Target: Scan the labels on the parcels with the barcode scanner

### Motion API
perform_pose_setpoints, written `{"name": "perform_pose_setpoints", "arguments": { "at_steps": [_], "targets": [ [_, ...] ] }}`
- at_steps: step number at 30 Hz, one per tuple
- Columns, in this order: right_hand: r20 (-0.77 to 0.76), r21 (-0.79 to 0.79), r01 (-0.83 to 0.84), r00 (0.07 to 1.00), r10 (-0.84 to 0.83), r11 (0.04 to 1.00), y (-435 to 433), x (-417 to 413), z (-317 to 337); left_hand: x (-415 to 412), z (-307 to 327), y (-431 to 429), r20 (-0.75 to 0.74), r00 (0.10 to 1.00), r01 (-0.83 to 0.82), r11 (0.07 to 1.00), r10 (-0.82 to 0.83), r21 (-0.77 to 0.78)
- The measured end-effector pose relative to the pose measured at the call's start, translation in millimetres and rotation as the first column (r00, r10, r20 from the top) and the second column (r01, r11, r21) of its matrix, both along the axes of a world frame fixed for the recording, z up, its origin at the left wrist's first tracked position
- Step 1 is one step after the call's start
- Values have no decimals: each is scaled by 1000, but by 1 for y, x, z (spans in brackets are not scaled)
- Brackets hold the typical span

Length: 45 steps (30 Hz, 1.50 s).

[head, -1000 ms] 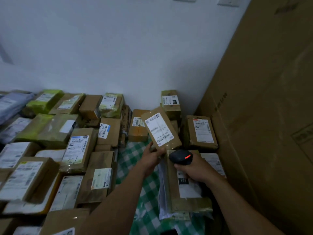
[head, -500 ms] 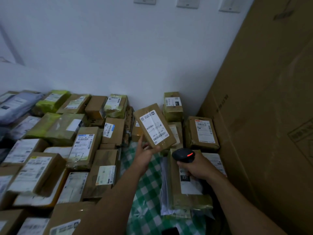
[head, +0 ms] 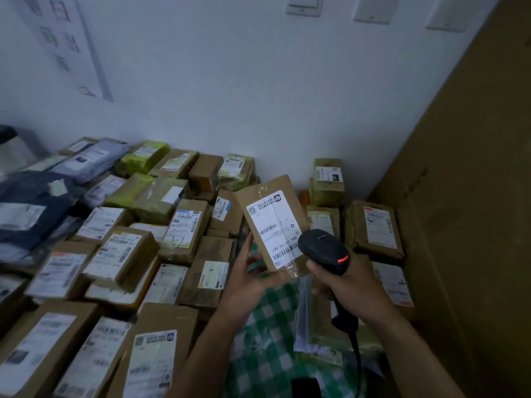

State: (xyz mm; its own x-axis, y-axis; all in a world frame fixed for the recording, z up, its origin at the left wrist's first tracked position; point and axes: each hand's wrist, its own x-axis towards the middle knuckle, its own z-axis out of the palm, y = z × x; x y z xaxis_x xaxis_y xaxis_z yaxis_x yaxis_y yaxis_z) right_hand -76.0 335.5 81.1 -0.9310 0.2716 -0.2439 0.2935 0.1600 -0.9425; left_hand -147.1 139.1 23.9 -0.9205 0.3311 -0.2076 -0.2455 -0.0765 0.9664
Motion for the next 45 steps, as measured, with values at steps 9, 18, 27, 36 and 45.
{"name": "perform_pose_setpoints", "arguments": {
  "at_steps": [9, 18, 27, 36, 45],
  "targets": [
    [-16, 104, -80, 997, 82, 991, -17, -5, 20, -12, 8, -8, -144, 977, -167, 984, 157, -59],
    [34, 185, -157, 988, 153, 970, -34, -4, 40, -39, 6, -10, -143, 954, -282, 950, 263, -133],
    [76, 231, -229, 973, 217, 946, -41, -2, 54, -46, 3, -10, -132, 948, -308, 937, 288, -167],
    [114, 224, -221, 973, 200, 949, -40, -5, 51, -46, 2, -12, -131, 949, -308, 931, 287, -195],
    [115, 222, -226, 972, 205, 948, -34, -8, 44, -46, 3, -12, -129, 955, -289, 931, 266, -222]
  ]
}}
